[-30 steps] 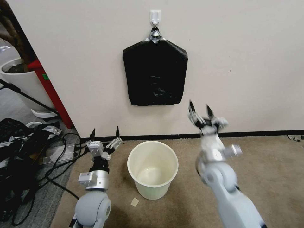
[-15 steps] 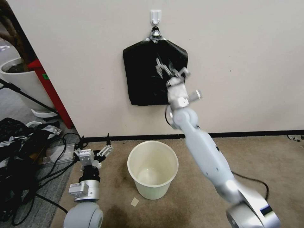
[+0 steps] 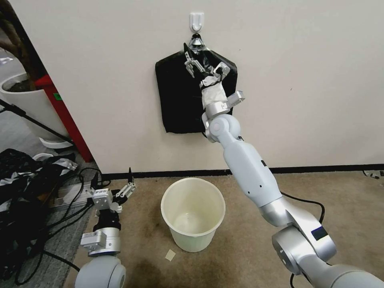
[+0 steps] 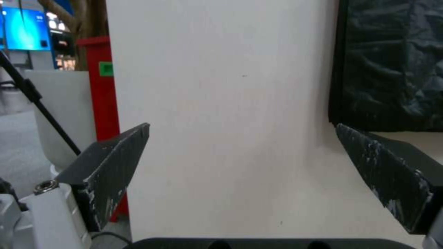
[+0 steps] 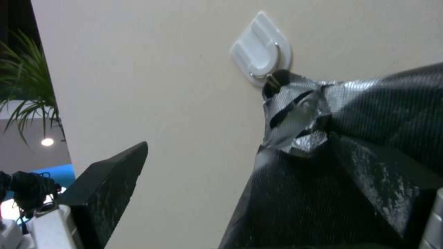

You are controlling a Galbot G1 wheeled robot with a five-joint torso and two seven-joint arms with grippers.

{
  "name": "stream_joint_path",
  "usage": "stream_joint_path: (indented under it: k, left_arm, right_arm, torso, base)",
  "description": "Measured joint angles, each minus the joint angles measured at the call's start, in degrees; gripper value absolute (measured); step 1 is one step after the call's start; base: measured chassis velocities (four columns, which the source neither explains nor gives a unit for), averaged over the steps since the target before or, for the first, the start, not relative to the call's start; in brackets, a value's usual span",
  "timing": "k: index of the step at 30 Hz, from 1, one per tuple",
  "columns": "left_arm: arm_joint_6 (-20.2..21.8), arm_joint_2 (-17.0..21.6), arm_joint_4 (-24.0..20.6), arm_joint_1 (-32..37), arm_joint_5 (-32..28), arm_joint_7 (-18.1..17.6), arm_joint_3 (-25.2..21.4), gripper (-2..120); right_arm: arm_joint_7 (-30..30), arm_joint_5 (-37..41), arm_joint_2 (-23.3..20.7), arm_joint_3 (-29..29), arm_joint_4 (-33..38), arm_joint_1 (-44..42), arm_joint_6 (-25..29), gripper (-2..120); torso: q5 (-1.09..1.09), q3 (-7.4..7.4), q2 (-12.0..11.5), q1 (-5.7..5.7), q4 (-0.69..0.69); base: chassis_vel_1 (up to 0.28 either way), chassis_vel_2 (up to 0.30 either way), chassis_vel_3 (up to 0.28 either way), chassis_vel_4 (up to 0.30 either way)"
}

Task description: Place a trash bag onto the trash bin.

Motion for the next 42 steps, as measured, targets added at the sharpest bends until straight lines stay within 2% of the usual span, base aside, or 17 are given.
stream_joint_path:
  k: [34,37,40,42]
  left_arm:
    - [-0.1,-0.4,1.5,-0.1,2.5,-1.7,0.4,100]
    - [-0.2,-0.5,1.5,0.1,2.8,-1.8,0.5,100]
    - [-0.2,-0.6,1.3,0.2,3.2,-1.8,0.5,100]
    - [-0.2,-0.6,1.3,0.2,3.3,-1.8,0.5,100]
  right_arm:
    - [-2.1,0.3,0.8,-0.3,-5.2,4.1,1.2,98]
    - [-2.1,0.4,0.9,-0.3,-5.2,4.4,1.3,97]
    - [-2.1,0.5,0.9,-0.2,-5.4,4.6,1.3,86]
    - [-2.1,0.5,0.9,-0.2,-5.4,4.6,1.3,83]
  torso:
    - [0.0,0.0,0.0,0.0,0.0]
    - [0.0,0.0,0.0,0.0,0.0]
    - [0.0,0.0,0.0,0.0,0.0]
    - [0.0,0.0,0.0,0.0,0.0]
  base:
    - [0.0,0.0,0.0,0.0]
    - [0.0,0.0,0.0,0.0]
    - [0.0,0.0,0.0,0.0]
    - [0.0,0.0,0.0,0.0]
